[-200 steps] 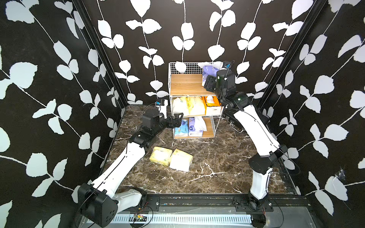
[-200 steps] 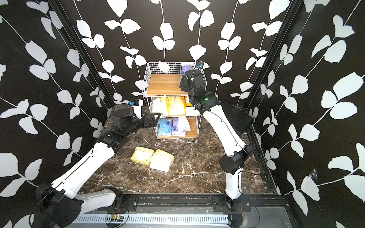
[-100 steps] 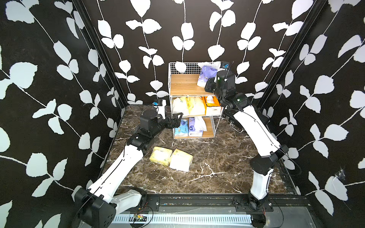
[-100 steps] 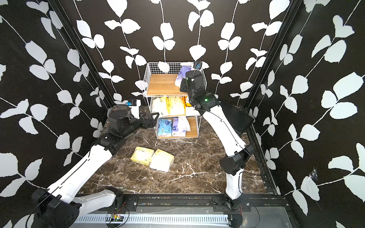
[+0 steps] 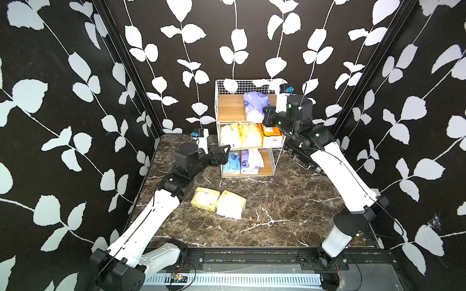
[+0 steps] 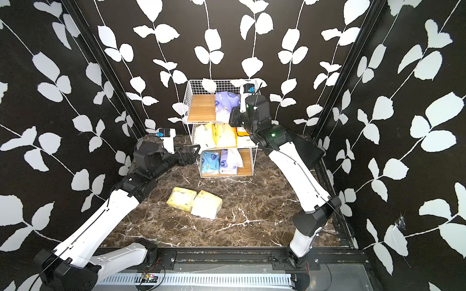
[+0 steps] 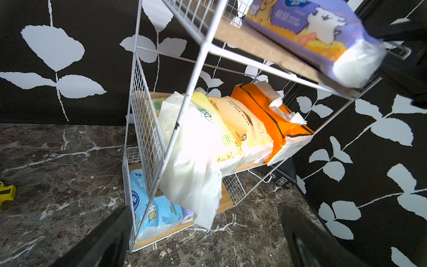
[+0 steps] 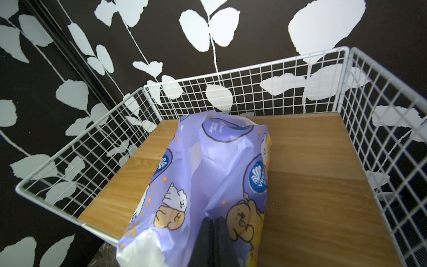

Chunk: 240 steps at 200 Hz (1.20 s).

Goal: Remove the tissue boxes from the shelf
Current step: Pick up a box of tissues from the shelf.

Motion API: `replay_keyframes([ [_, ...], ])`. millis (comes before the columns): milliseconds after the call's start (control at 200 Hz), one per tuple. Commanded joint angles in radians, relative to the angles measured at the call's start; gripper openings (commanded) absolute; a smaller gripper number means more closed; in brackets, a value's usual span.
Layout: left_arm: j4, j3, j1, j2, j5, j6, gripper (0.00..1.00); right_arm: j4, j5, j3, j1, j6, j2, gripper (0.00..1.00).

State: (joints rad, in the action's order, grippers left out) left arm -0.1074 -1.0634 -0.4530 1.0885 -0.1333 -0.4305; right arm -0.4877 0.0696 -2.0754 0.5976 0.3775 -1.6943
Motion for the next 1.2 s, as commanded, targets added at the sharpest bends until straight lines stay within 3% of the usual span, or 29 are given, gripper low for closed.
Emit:
replay_keyframes([
  [0, 0.001, 0.005, -0.007, -0.021, 0.002, -0.015, 0.99, -0.008, -0.011, 0.042, -0.002, -0.028, 0.042, 0.0],
  [15, 0.002, 0.004, -0.008, -0.022, 0.0, -0.015, 0.99, -0.014, -0.01, 0.04, -0.004, -0.029, 0.042, 0.02],
  [75, 0.002, -0.002, -0.01, -0.016, -0.004, -0.015, 0.99, -0.027, -0.01, 0.035, -0.014, -0.024, 0.043, 0.27],
  [120, 0.0, -0.005, -0.011, -0.012, -0.004, -0.016, 0.99, -0.028, -0.016, 0.031, -0.019, -0.017, 0.043, 0.54],
  [140, 0.0, -0.006, -0.012, -0.011, -0.003, -0.016, 0.99, -0.028, -0.017, 0.028, -0.021, -0.016, 0.044, 0.6],
  [240, 0.002, -0.007, -0.013, -0.011, -0.002, -0.016, 0.99, -0.029, -0.01, 0.004, -0.025, -0.008, 0.046, 0.73],
  [325, 0.0, -0.007, -0.014, -0.014, -0.002, -0.012, 0.99, -0.022, -0.028, -0.004, -0.035, -0.001, 0.049, 0.77],
  [605, 0.0, -0.012, -0.014, -0.012, -0.001, 0.002, 0.99, 0.01, -0.202, 0.015, -0.062, 0.075, 0.032, 0.79],
  [920, 0.011, -0.013, -0.013, -0.006, -0.005, -0.003, 0.99, -0.001, -0.212, 0.054, -0.062, 0.075, 0.031, 0.67],
  [1080, 0.017, -0.024, -0.014, 0.001, -0.014, -0.014, 0.99, 0.02, -0.215, 0.072, -0.06, 0.088, 0.03, 0.53],
  [1195, 0.015, -0.028, -0.013, 0.002, -0.017, -0.018, 0.99, 0.026, -0.223, 0.059, -0.06, 0.093, 0.025, 0.33],
])
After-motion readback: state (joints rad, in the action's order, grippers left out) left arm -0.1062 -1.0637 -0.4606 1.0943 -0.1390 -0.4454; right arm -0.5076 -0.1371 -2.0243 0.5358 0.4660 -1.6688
